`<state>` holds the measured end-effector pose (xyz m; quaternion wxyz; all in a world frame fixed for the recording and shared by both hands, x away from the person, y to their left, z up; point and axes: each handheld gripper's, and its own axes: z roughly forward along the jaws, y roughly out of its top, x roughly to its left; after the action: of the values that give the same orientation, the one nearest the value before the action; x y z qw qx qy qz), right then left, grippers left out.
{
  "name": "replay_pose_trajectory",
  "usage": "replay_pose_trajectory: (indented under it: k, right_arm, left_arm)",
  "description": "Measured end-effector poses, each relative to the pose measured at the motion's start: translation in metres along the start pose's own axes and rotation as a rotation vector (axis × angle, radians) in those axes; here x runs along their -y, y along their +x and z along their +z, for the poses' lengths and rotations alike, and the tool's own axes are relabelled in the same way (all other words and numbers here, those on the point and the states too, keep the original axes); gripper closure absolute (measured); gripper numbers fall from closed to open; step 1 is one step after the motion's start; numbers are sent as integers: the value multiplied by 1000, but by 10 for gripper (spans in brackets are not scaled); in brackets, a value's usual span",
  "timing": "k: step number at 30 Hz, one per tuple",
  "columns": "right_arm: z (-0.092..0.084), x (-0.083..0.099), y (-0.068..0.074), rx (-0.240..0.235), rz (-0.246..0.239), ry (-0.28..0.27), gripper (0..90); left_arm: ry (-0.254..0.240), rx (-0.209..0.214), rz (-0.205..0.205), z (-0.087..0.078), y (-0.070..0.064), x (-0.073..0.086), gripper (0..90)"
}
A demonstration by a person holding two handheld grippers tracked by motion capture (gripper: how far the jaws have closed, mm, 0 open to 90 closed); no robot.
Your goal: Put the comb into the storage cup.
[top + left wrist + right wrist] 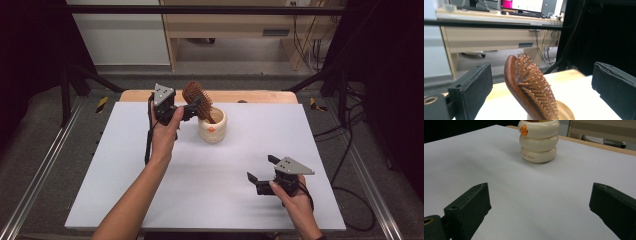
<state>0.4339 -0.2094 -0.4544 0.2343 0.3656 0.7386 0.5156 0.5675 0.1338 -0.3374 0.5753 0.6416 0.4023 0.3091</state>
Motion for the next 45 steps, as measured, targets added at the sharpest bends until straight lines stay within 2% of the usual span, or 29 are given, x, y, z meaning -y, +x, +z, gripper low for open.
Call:
replay_pose_trajectory:
  k: [3, 10, 18, 22, 29, 36, 41, 45]
  right_arm:
    - [0, 0, -1, 1, 2, 0, 39]
    - [-5, 0, -3, 9, 6, -10, 38]
    - [-3, -1, -2, 5, 2, -6, 38]
    - [-3, 0, -3, 9, 4, -3, 38]
    - [-2, 0, -2, 11, 1, -2, 38]
    - [-1, 0, -2, 1, 9, -6, 38]
    - [-3, -1, -3, 1, 13, -11, 37]
    - [-4, -1, -3, 2, 15, -18, 35]
  left_arm:
    - [8, -12, 65, -7, -2, -3, 29]
    - [-8, -31, 58, -17, 1, -7, 29]
    - [-9, -19, 32, -24, 3, -8, 29]
    - [-13, -39, 43, -28, 4, -9, 32]
    - [2, -27, 56, -35, 7, -6, 35]
    - [14, -43, 50, -50, 10, -5, 36]
    - [-2, -51, 41, -63, 10, -12, 36]
    - [-22, -33, 21, -71, 12, -18, 34]
